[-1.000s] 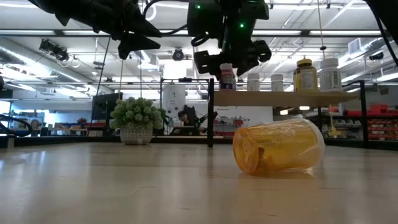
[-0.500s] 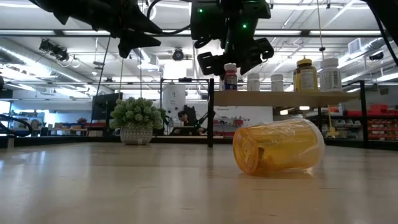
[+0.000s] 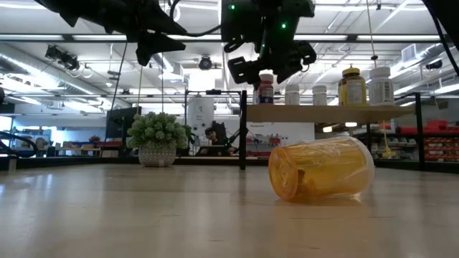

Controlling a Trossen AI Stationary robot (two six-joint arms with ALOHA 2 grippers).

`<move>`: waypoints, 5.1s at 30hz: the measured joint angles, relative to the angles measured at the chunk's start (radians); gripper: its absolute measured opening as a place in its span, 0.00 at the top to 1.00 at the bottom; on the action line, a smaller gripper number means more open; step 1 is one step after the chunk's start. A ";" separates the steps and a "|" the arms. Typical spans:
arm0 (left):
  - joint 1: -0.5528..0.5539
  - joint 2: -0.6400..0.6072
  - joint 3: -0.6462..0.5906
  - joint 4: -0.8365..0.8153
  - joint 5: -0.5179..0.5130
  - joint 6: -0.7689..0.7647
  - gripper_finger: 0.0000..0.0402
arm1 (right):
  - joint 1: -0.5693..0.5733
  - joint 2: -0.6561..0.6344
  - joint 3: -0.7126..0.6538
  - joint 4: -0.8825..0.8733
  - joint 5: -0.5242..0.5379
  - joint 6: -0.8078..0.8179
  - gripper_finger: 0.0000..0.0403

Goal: Pick and place medicine bottles onto shelf by color
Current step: Put the right orange medicine bottle on the shelf

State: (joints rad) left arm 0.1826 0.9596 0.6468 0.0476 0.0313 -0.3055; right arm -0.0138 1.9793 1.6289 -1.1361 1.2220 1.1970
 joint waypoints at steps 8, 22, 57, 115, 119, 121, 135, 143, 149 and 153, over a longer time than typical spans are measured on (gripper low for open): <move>-0.013 0.000 0.000 0.001 0.000 -0.016 0.56 | 0.046 -0.006 0.133 -0.134 -0.001 0.030 0.28; -0.118 -0.070 0.005 -0.022 0.178 -0.296 0.56 | 0.182 -0.008 0.521 -0.353 -0.543 0.052 0.28; -0.442 0.367 0.713 -0.512 0.239 -0.133 0.57 | 0.737 -0.006 0.389 -0.261 -1.306 0.864 0.28; -0.419 0.522 0.712 -0.293 0.063 -0.469 0.57 | 1.074 -0.573 -0.482 -0.142 -1.079 -0.041 0.14; -0.419 0.522 0.712 -0.294 0.027 -0.500 0.57 | 1.128 -0.572 -0.547 -0.087 -1.087 0.000 0.13; -0.419 0.522 0.712 -0.297 0.007 -0.526 0.57 | 1.152 -0.573 -0.566 -0.087 -1.086 0.012 0.13; -0.419 0.523 0.712 -0.302 -0.073 -0.627 0.57 | 1.214 -0.573 -0.671 0.075 -0.990 0.171 0.13; -0.419 0.523 0.712 -0.298 -0.073 -0.626 0.57 | 1.214 -0.573 -0.686 0.113 -0.976 0.221 0.13; -0.419 0.523 0.712 -0.298 -0.073 -0.626 0.57 | 1.214 -0.532 -0.685 0.123 -0.972 0.221 0.13; -0.419 0.523 0.712 -0.298 -0.073 -0.626 0.57 | 1.214 -0.501 -0.685 0.123 -0.972 0.221 0.13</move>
State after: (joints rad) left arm -0.2359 1.4830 1.3586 -0.2504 -0.0412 -0.9318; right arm 1.2003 1.4786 0.9436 -1.0134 0.2497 1.4178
